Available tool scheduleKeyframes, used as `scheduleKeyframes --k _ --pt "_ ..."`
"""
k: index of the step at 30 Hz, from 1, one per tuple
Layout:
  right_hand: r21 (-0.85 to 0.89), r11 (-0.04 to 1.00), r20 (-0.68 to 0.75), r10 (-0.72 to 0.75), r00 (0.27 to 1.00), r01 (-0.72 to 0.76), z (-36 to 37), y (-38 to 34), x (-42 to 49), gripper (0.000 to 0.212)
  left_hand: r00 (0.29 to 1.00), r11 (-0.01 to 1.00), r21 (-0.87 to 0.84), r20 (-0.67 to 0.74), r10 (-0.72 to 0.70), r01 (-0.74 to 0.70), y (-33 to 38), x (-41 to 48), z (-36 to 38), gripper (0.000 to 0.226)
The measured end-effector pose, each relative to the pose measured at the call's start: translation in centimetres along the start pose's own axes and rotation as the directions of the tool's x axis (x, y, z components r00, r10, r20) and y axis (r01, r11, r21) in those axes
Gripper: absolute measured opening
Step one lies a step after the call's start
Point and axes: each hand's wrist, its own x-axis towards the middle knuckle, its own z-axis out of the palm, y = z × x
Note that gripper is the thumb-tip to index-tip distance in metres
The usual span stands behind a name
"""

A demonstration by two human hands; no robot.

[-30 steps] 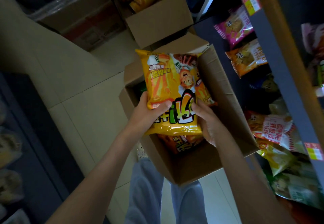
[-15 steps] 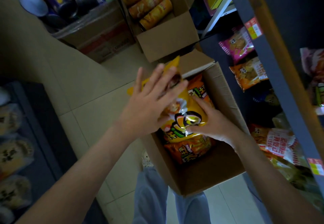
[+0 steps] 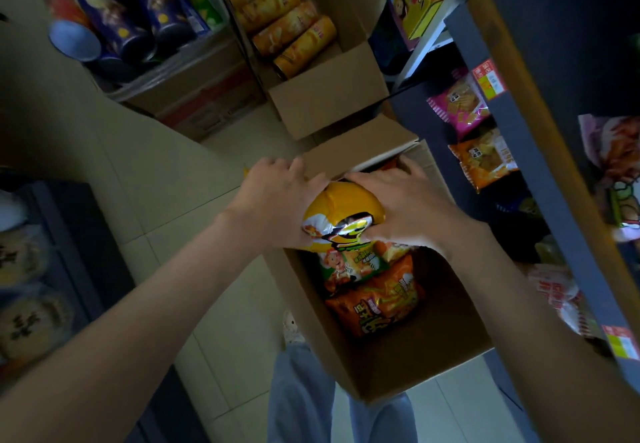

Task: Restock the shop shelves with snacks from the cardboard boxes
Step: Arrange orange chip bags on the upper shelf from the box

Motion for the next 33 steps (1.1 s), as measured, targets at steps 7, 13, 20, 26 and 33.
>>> scheduleKeyframes --k 7,13,20,26,33 --pt "0.010 0.999 -0.229 0.035 0.973 -0.033 1.8 -1.1 1.2 0.083 0.984 0.983 -0.080 -0.054 -0.172 0.167 -0.8 -0.8 3.5 0.082" --pt "0.192 0.975 -0.428 0.184 0.885 -0.109 3.5 -1.5 0.9 0.090 0.897 0.850 -0.420 -0.157 -0.413 0.318 -1.7 -2.0 5.2 0.085" --pt "0.579 0.681 -0.128 0.618 0.776 -0.447 11.8 -1.2 2.1 0.099 0.614 -0.080 -0.908 0.341 -0.712 0.411 -1.7 -3.3 10.6 0.062" --pt "0.516 0.608 0.172 0.617 0.768 -0.603 20.1 -1.7 5.8 0.125 0.573 -0.274 -0.905 0.420 -0.703 0.326 -1.2 -3.6 15.8 0.068" --pt "0.311 0.639 0.107 0.712 0.694 -0.704 22.8 -3.5 8.1 0.122 0.532 -0.292 -0.907 0.415 -0.738 0.302 -0.3 -3.7 17.3 0.062"
